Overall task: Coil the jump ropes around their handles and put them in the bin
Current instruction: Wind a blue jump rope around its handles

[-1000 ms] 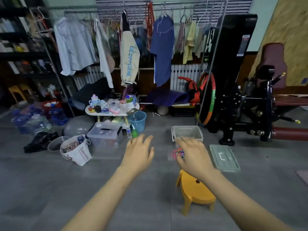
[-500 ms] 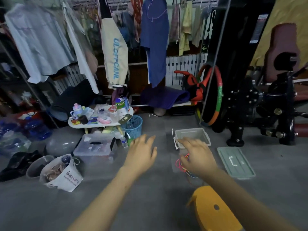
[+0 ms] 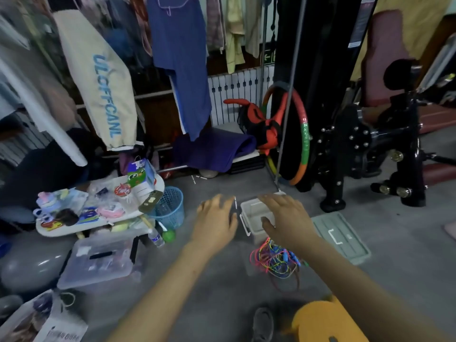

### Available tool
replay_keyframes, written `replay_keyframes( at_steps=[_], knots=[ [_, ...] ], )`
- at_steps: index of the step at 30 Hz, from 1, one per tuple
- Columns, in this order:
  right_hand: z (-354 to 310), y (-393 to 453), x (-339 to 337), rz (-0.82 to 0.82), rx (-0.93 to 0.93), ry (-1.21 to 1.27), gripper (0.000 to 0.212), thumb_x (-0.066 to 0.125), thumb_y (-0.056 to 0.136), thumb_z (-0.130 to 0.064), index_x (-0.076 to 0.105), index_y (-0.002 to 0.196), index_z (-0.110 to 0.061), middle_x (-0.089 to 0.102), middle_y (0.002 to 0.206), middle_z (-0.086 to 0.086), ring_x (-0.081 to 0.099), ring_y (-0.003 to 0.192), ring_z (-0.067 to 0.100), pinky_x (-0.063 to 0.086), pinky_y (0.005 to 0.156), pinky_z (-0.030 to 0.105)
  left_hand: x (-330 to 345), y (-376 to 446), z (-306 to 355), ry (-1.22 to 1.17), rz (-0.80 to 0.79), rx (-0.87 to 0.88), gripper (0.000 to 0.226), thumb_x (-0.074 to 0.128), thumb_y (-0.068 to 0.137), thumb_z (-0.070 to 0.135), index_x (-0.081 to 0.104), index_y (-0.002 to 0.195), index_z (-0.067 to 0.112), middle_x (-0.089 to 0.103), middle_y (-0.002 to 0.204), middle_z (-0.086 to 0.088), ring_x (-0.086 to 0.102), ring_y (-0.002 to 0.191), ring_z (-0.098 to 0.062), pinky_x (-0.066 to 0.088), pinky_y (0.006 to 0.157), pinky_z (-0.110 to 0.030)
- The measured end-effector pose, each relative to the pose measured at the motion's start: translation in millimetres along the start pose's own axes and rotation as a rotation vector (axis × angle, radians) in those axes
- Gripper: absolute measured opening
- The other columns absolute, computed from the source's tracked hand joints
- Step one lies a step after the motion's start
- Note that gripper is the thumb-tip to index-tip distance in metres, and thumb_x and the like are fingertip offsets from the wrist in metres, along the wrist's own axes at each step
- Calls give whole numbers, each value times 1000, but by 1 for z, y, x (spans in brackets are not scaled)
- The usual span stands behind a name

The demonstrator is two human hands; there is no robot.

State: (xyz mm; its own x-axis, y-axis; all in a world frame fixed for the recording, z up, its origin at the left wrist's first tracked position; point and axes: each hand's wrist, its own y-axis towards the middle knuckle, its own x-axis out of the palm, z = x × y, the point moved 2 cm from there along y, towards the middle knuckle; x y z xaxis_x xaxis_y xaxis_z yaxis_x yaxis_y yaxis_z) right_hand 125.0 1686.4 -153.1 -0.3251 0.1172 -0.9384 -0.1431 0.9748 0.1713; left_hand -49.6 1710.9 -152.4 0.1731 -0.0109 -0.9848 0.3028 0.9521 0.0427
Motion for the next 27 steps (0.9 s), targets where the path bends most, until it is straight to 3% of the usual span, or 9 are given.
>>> replay_keyframes(
  at_steps=[15,21,27],
  knots=[
    [107,195,49,-143,163,65,54,52,90,-26,39,142,-20,42,145,0,40,127,27,30,102,33,61,226,-25,-150,-125,3,49,47,94,29,42,140,14,47,138,-8,45,124,-29,32,102,-35],
    [145,254,79,-197,273,52,55,52,90,-27,38,143,-20,44,144,1,40,127,27,31,103,32,102,306,-36,-237,-155,48,43,54,85,23,58,124,7,60,117,-15,58,107,-37,45,88,-43],
    [175,303,102,-266,396,65,55,50,91,-30,36,143,-24,45,143,0,36,131,24,31,105,33,126,378,-39,-272,-245,114,43,56,89,18,53,130,3,56,121,-18,55,109,-37,43,89,-39]
  ],
)
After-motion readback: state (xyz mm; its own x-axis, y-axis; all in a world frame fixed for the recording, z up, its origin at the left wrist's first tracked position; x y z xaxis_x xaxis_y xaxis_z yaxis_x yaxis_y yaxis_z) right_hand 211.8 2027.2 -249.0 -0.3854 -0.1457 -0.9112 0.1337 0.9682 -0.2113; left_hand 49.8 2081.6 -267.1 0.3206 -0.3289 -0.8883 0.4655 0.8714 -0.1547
